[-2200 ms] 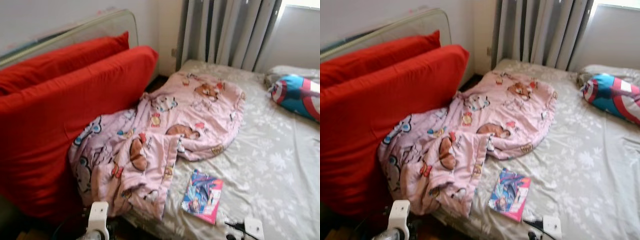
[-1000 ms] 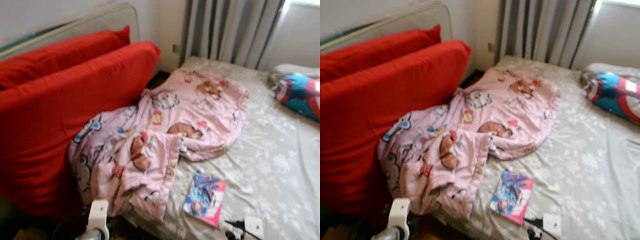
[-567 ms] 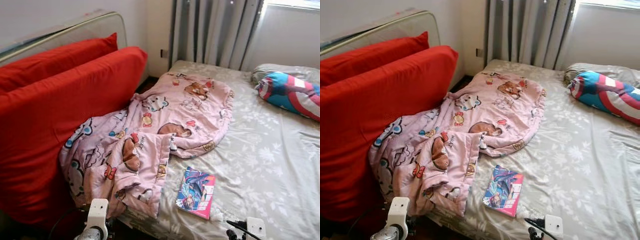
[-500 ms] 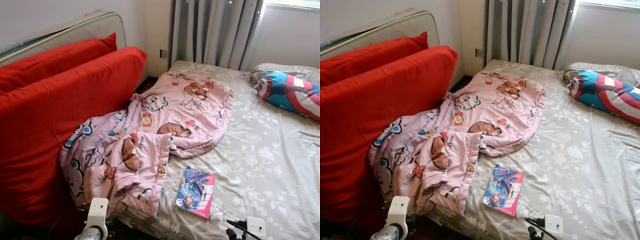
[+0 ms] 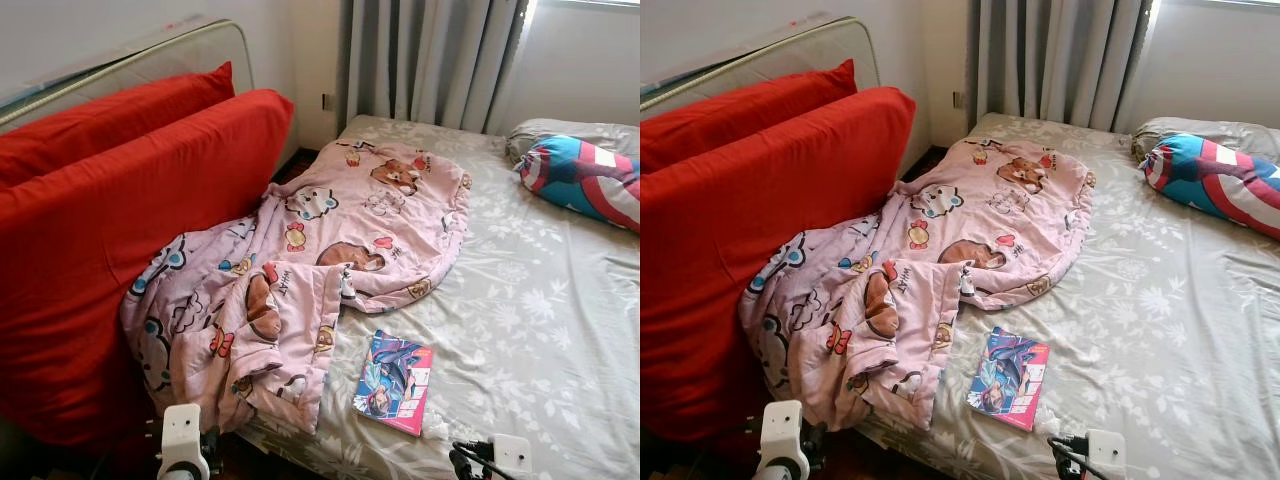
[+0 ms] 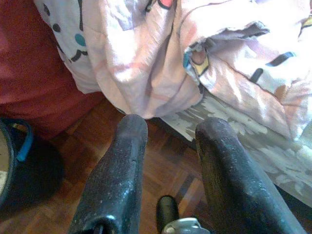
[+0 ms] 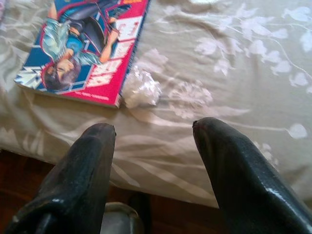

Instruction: Clean up the room

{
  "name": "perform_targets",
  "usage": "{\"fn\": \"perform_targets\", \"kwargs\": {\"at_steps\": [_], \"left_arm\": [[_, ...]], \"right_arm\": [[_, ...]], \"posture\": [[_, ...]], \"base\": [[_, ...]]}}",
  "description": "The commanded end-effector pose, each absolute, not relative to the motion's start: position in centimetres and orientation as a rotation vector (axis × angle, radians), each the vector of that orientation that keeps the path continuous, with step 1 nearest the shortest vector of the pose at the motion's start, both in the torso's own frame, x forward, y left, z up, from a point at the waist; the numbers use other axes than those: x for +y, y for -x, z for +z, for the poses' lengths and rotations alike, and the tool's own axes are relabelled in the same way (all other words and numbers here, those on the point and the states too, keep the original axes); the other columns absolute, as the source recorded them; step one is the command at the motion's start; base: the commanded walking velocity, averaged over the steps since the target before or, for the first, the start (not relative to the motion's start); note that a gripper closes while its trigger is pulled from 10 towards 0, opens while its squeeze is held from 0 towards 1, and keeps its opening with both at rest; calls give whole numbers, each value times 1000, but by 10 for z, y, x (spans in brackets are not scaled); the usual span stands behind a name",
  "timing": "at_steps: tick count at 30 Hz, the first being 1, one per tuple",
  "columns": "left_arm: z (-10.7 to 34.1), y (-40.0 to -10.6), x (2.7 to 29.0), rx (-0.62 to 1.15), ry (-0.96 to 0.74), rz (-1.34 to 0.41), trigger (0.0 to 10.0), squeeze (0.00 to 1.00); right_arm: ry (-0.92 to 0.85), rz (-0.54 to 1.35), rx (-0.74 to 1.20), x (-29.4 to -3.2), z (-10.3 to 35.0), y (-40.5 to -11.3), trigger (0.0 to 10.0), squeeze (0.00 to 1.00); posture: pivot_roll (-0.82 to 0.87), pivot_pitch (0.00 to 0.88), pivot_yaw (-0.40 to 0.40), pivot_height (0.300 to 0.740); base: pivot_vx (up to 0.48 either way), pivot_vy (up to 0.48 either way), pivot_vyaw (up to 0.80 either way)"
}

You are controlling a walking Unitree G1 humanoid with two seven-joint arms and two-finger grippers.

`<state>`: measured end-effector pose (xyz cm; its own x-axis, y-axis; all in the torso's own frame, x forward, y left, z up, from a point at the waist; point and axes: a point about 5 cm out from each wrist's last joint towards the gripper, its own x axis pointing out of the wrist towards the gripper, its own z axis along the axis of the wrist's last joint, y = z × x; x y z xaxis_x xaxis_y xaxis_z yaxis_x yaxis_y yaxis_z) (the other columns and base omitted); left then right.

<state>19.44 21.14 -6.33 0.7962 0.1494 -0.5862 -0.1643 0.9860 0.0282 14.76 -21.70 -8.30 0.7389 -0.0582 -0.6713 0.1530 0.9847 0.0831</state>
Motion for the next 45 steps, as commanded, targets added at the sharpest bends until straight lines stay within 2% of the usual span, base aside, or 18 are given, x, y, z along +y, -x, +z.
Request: {"fn": "perform_targets", "kwargs": {"at_steps": [1,6,7,8,9,10,12,14,19,24,32,38,45], "left_arm": [[-64,-188,212,603,34,187,10000,0],[-67,-173,212,567,38,196,10000,0],[-69,-168,211,563,41,196,10000,0],[-70,-161,210,553,44,191,10000,0],[-70,-158,210,547,40,185,10000,0],[-60,-170,215,469,22,173,10000,0],[-28,-208,232,303,-7,168,10000,0],[-9,-224,244,236,-57,176,10000,0],[28,-230,245,68,-99,175,10000,0],[40,-227,243,-12,-69,181,10000,0],[41,-222,250,18,-53,154,10000,0],[44,-231,232,56,-26,59,10000,0],[34,-216,212,95,34,50,10000,0]], "right_arm": [[-127,-109,702,-218,-82,-144,10000,0],[-119,-78,676,-220,-82,-131,10000,0],[-88,-45,566,-215,-66,-171,10000,0],[-43,3,361,-204,-24,-242,10000,0],[-33,15,299,-200,-10,-258,10000,0],[-24,21,266,-199,-4,-263,10000,0],[-8,28,238,-200,-1,-263,10000,0],[-15,31,196,-200,4,-264,10000,0],[-23,43,155,-201,3,-249,10000,0],[-41,-6,145,-202,1,-239,10000,0],[-56,-113,126,-202,3,-219,10000,0],[16,-108,121,-204,9,-223,10000,0],[52,-75,59,-208,29,-234,10000,0]], "posture": [[-113,0,-5,702],[-106,0,-26,702],[-107,0,-30,702],[-107,0,-32,702],[-108,0,-34,702],[-107,0,-36,702],[-107,0,-36,702],[-110,0,-39,702],[-98,0,-43,702],[-94,0,-42,702],[-124,0,-43,702],[-146,0,-42,702],[-146,0,-69,702]], "base": [[0,0,0],[0,0,0],[0,0,0],[0,0,0],[0,0,0],[0,0,0],[0,0,0],[0,0,0],[0,0,0],[0,0,0],[0,0,0],[0,0,0],[0,0,0]]}}
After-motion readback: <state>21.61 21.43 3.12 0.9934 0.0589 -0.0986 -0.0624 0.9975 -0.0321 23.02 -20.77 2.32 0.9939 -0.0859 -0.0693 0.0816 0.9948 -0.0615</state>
